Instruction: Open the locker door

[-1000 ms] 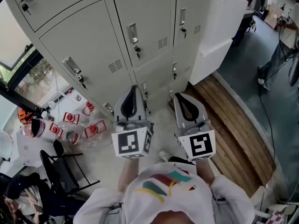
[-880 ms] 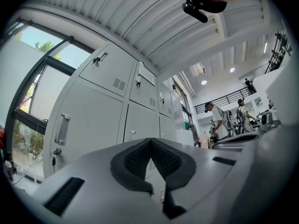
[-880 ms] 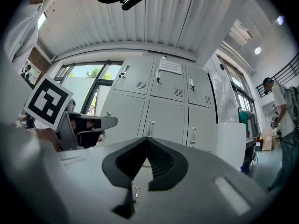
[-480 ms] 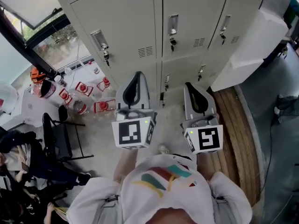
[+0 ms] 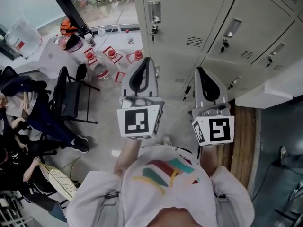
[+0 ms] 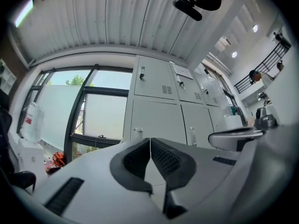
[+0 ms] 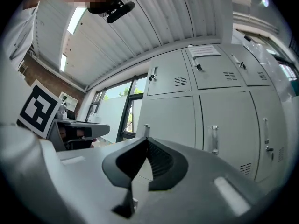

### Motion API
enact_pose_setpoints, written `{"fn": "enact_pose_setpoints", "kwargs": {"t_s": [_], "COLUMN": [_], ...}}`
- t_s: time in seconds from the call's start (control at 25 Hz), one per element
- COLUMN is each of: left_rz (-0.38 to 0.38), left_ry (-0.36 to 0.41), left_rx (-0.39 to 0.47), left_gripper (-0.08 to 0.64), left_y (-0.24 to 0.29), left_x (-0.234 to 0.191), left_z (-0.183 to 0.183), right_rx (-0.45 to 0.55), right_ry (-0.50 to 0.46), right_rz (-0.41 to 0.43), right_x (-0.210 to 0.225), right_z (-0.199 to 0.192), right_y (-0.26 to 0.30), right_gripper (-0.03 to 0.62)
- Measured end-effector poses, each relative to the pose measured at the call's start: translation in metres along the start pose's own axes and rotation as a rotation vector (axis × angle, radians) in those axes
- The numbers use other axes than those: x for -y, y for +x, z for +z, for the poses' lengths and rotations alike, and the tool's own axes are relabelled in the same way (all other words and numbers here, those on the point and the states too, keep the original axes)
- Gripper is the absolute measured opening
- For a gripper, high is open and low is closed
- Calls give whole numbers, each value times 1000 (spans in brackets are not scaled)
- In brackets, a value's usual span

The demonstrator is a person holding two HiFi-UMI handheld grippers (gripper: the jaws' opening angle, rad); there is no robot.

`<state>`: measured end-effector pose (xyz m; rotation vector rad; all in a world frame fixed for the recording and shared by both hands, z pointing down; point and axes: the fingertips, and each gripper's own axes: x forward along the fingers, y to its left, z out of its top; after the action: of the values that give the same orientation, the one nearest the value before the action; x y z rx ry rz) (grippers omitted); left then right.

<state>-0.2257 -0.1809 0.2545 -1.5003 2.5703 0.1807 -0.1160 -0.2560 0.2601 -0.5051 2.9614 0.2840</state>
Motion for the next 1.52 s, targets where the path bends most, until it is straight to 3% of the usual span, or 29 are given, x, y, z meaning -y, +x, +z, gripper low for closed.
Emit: {"fn": "enact_pose_setpoints", "kwargs": {"t_s": [0.28, 0.4, 0.56, 0.72, 1.08, 1.36, 1.52], "left_rz": [44, 24, 23, 4, 53, 119, 126], "left_ry": [19, 33, 47, 11, -13, -11, -5], "left_rx": [14, 11, 12, -6, -24, -78, -57], "left_gripper": [17, 18, 20, 97, 97, 97, 97], "left_y": [-6, -8, -14, -18, -37, -53, -59], "left_x": [-18, -17, -18, -20, -39, -62, -70], "left_z": [5, 6, 9, 9, 0, -8, -5], "right_rx": [28, 52, 59, 63, -44, -113, -129], "right_ry": [13, 35, -21, -26, 55, 105, 119], "right_rz": [94, 180, 277, 252, 143, 117, 108], "right_x": [-27, -37, -45, -40, -28, -30, -32], "right_z": [5, 13, 28, 38, 15, -11, -16], "right_y": [22, 39, 80, 128, 226, 252, 260], "right_gripper": [5, 5, 144, 144, 149, 167, 167]}}
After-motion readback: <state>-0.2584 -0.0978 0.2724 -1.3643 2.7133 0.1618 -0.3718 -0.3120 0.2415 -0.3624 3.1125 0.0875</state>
